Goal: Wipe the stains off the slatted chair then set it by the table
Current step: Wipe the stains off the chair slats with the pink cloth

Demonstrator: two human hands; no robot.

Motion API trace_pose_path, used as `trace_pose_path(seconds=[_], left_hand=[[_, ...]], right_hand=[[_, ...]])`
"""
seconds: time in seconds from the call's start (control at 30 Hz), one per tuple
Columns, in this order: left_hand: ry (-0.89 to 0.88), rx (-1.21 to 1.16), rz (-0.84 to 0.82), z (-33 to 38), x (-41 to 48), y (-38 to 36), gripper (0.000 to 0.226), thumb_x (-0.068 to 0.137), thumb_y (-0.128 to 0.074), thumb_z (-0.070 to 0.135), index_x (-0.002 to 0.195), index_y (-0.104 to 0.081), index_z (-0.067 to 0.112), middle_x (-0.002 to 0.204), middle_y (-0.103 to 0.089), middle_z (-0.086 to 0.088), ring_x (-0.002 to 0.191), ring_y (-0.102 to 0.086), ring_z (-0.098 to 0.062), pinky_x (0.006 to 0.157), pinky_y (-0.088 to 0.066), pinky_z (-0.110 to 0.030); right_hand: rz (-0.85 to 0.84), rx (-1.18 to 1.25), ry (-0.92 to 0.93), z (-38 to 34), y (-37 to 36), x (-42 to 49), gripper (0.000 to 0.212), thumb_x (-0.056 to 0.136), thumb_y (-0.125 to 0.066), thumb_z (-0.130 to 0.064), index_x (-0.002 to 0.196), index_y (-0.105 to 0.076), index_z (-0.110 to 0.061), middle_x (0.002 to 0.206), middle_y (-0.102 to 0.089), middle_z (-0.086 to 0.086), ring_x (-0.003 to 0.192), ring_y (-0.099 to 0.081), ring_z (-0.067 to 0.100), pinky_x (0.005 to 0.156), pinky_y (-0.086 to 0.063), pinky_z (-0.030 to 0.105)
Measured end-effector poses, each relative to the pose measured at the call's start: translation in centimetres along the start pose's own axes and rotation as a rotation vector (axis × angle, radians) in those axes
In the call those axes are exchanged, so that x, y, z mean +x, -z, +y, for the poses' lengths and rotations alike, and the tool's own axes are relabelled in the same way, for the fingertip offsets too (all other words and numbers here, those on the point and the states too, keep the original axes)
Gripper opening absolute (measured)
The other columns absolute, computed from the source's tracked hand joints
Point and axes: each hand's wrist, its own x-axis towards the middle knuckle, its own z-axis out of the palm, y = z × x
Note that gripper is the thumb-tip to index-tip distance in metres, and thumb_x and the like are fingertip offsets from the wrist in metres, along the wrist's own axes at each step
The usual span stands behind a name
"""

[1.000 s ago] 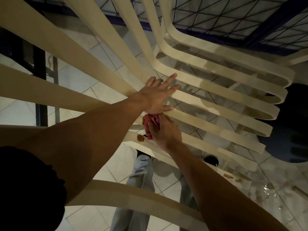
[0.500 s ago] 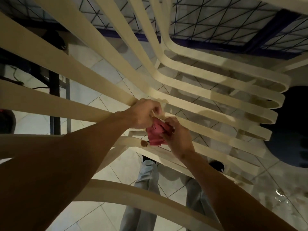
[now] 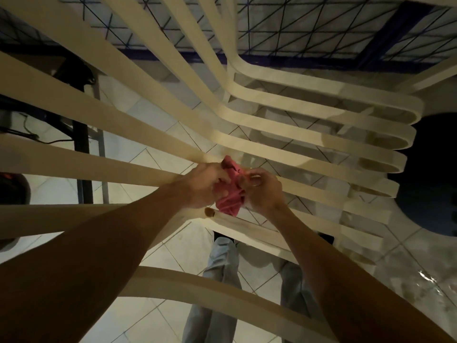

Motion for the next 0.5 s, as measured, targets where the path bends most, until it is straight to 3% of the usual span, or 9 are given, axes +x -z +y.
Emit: trace_pose_path(seconds=[0.13,0.2,0.27,0.3,0.37,0.43,0.5], left_hand=[[0.061,0.099,-0.012,-0.8,1.1,-0.9,0.015,0.088,-0.069,0.013,0.102,-0.064,0.013,0.104,-0.062,-0.002,0.093,-0.060,-0.022,0.077,-0.048,-0.023],[0.037,0.110,0.007,-1.1,1.3,-1.7,0.029,0.088,-0.069,0.011,0.115,-0.060,0.004,0.120,-0.057,-0.013,0.108,-0.056,-0.031,0.090,-0.046,-0.030],[-0.008,0.140,0.034,-1.0,1.4,-2.2,0.049,0.087,-0.071,0.013,0.131,-0.052,0.003,0.136,-0.047,-0.017,0.121,-0.049,-0.034,0.100,-0.043,-0.043],[-0.030,0.153,0.066,-0.9,1.4,-2.2,0.057,0.086,-0.073,0.014,0.136,-0.049,0.007,0.140,-0.042,-0.013,0.122,-0.047,-0.031,0.100,-0.043,-0.044],[-0.036,0.156,0.071,-0.8,1.5,-2.1,0.062,0.085,-0.075,0.016,0.140,-0.046,0.014,0.143,-0.039,-0.008,0.121,-0.046,-0.026,0.099,-0.043,-0.042],[-0.053,0.215,-0.015,-1.1,1.7,-2.2,0.054,0.085,-0.075,0.019,0.134,-0.052,0.011,0.138,-0.044,-0.010,0.122,-0.045,-0.026,0.099,-0.041,-0.041],[-0.091,0.289,-0.058,-1.5,1.8,-2.4,0.046,0.084,-0.077,0.026,0.124,-0.061,0.010,0.127,-0.052,-0.010,0.115,-0.050,-0.028,0.093,-0.045,-0.040]], right_hand=[[-0.030,-0.127,0.175,0.2,0.7,1.0,0.009,0.095,-0.068,-0.021,0.091,-0.072,-0.014,0.090,-0.073,0.001,0.083,-0.070,0.018,0.081,-0.058,0.035],[-0.048,-0.278,0.297,0.2,1.2,1.1,0.020,0.100,-0.059,-0.026,0.091,-0.073,-0.014,0.087,-0.067,-0.005,0.075,-0.063,0.011,0.072,-0.051,0.027],[0.007,-0.405,0.432,0.5,2.0,0.9,0.027,0.102,-0.051,-0.026,0.082,-0.067,-0.018,0.082,-0.063,-0.004,0.070,-0.057,0.013,0.067,-0.048,0.030],[0.050,-0.470,0.466,0.9,2.5,0.9,0.025,0.102,-0.051,-0.024,0.083,-0.066,-0.016,0.086,-0.065,0.000,0.075,-0.059,0.018,0.071,-0.050,0.034],[0.109,-0.629,0.414,1.6,3.7,0.4,0.017,0.099,-0.055,-0.025,0.105,-0.068,-0.016,0.107,-0.067,0.006,0.099,-0.060,0.026,0.089,-0.047,0.038],[0.116,-0.743,0.331,2.3,4.8,-0.2,0.026,0.096,-0.059,-0.029,0.120,-0.064,-0.022,0.125,-0.062,0.005,0.119,-0.052,0.028,0.101,-0.038,0.039],[0.093,-0.726,0.297,2.8,5.8,-0.8,0.029,0.095,-0.062,-0.028,0.123,-0.063,-0.023,0.130,-0.058,0.005,0.125,-0.047,0.028,0.104,-0.035,0.039]])
